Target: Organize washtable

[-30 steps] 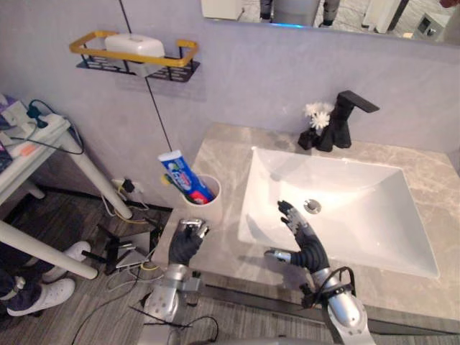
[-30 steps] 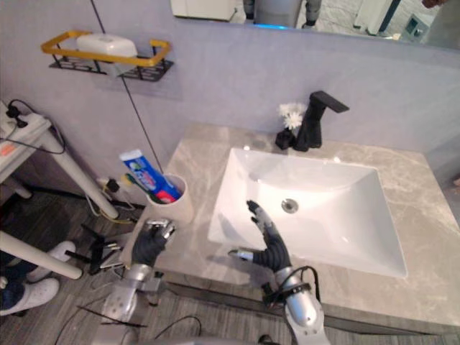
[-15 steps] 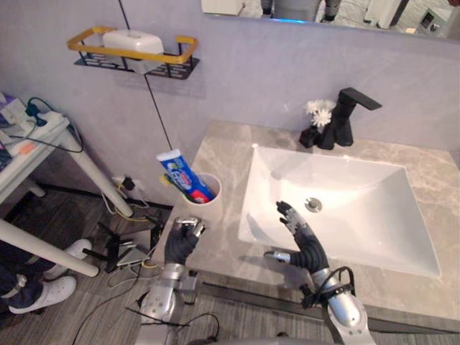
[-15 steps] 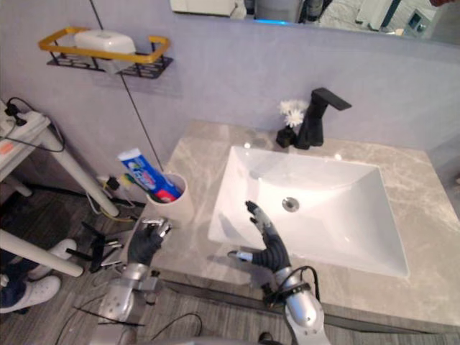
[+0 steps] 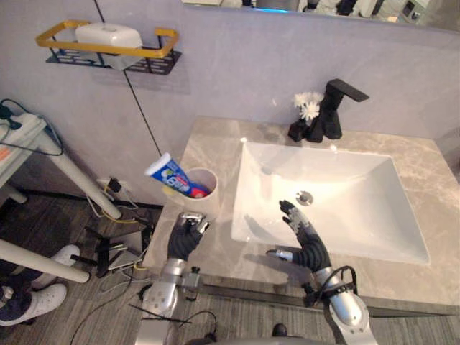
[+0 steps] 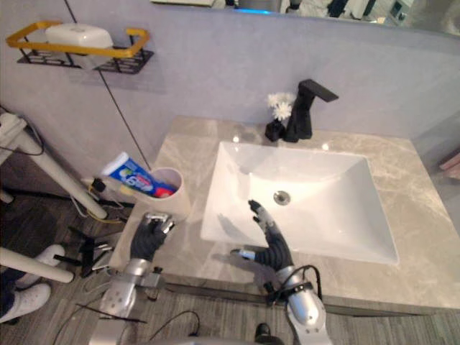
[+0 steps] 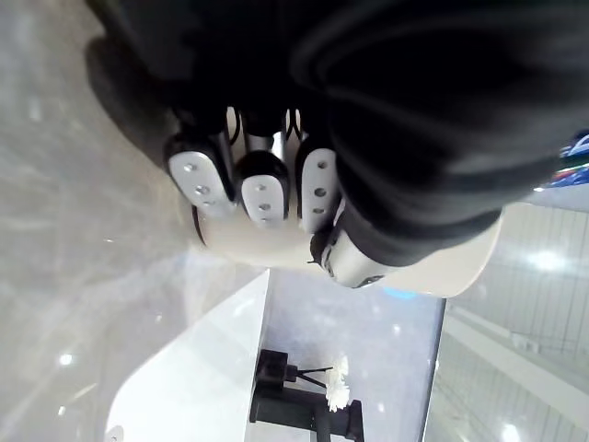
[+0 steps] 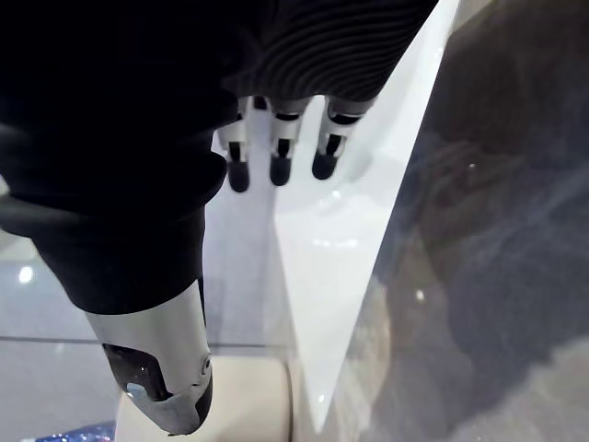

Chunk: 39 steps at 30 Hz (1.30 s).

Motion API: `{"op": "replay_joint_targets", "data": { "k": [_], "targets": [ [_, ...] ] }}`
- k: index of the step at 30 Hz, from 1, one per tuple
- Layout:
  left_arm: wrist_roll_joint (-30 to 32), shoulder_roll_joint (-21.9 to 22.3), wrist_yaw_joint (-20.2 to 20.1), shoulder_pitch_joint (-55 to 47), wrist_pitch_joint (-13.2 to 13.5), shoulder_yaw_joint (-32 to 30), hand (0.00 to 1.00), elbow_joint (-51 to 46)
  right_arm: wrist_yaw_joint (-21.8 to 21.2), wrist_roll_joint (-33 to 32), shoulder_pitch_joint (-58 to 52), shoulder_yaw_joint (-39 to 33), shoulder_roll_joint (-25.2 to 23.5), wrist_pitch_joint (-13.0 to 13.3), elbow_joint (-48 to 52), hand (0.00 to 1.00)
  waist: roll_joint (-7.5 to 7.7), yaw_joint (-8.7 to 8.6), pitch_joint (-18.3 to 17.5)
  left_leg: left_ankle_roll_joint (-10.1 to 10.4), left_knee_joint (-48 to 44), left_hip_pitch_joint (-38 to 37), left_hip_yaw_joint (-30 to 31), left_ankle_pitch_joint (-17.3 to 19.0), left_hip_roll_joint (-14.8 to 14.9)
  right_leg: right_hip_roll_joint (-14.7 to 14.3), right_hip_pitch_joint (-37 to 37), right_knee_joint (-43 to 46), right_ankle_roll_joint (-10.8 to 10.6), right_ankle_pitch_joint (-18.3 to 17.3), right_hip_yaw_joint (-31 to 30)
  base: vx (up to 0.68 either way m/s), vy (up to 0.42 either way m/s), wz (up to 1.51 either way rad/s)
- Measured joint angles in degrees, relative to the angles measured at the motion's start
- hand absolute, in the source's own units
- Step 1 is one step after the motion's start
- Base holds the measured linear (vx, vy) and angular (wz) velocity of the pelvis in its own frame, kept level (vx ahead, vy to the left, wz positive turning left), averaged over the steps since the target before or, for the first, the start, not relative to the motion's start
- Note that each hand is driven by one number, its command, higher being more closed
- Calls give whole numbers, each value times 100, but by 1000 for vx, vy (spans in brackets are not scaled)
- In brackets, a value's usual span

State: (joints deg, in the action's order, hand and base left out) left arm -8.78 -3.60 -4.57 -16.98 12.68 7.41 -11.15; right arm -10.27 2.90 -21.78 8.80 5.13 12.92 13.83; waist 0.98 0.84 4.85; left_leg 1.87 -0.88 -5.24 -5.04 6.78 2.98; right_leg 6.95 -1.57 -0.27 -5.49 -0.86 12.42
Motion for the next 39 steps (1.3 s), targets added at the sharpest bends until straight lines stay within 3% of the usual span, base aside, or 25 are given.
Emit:
{"op": "replay_joint_targets", "data": {
  "k": [39],
  "targets": [
    [48,126,867,1112,-98,-260,100,772,30,123,123,-1,-8,4,-144,0,28,-27,11,-27,-6,59,-244,32,-18,-3,80,-308,-13,290,-230,-9,-3,-3]
  ]
}}
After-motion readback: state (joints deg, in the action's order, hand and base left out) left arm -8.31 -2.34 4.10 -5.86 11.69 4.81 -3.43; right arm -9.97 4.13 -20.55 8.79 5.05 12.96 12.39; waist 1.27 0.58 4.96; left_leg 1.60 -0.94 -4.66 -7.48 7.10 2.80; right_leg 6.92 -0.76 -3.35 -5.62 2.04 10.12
